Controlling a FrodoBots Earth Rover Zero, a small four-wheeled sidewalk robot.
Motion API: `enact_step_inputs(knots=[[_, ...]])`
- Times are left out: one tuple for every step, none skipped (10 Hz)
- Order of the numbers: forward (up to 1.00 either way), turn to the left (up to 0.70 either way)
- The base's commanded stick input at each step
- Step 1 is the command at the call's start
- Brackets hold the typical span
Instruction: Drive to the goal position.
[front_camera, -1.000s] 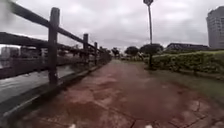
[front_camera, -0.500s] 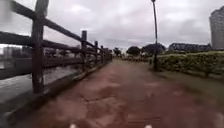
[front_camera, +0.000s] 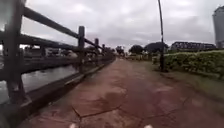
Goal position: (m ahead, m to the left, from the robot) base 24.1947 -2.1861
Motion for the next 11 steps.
enact_step_inputs(knots=[[0.85, -0.28], [0.85, -0.25], [0.85, -0.21], [0.85, -0.08], [0.85, 0.01], [0.85, 0.01], [0.85, 0.01], [0.85, 0.01], [0.85, 0.01], [0.85, 0.01], [0.85, 0.01]])
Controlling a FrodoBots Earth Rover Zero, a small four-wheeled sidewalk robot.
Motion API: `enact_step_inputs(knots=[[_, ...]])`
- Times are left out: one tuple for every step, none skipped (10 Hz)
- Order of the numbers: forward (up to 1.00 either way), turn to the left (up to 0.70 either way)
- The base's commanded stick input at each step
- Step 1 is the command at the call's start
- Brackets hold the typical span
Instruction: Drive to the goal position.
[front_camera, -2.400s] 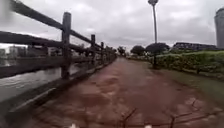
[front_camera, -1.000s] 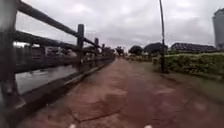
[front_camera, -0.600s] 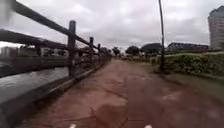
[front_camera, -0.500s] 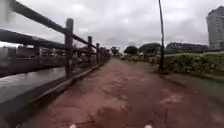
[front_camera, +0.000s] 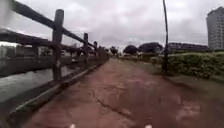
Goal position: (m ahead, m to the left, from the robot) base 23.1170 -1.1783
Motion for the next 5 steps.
enact_step_inputs(knots=[[0.85, 0.0], [0.85, -0.3], [0.85, -0.33], [0.85, -0.33], [0.85, -0.32]])
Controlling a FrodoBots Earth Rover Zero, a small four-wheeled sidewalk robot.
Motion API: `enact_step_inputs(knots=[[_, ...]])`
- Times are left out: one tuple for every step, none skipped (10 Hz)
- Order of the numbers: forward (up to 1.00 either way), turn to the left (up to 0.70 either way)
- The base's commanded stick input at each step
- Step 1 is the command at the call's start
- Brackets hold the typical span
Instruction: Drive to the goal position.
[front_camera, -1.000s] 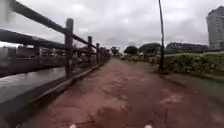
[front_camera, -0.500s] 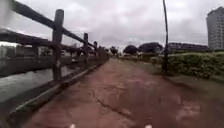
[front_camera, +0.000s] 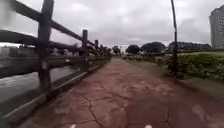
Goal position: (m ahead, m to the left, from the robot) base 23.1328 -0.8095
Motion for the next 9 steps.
enact_step_inputs(knots=[[0.85, -0.25], [0.85, -0.16], [0.85, -0.05], [0.85, 0.01], [0.85, 0.01], [0.85, 0.01], [0.85, 0.01], [0.85, 0.01], [0.85, 0.01]])
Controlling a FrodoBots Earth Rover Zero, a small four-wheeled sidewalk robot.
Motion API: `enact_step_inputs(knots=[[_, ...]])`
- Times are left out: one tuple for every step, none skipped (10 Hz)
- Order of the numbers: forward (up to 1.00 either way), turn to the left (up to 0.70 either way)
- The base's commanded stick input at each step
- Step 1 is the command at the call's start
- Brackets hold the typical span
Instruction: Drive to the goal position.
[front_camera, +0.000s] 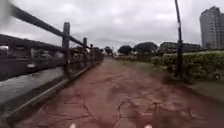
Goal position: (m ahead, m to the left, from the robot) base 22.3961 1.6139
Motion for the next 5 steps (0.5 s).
enact_step_inputs(knots=[[0.85, 0.01], [0.85, 0.01], [0.85, 0.01], [0.85, 0.01], [0.85, 0.01]])
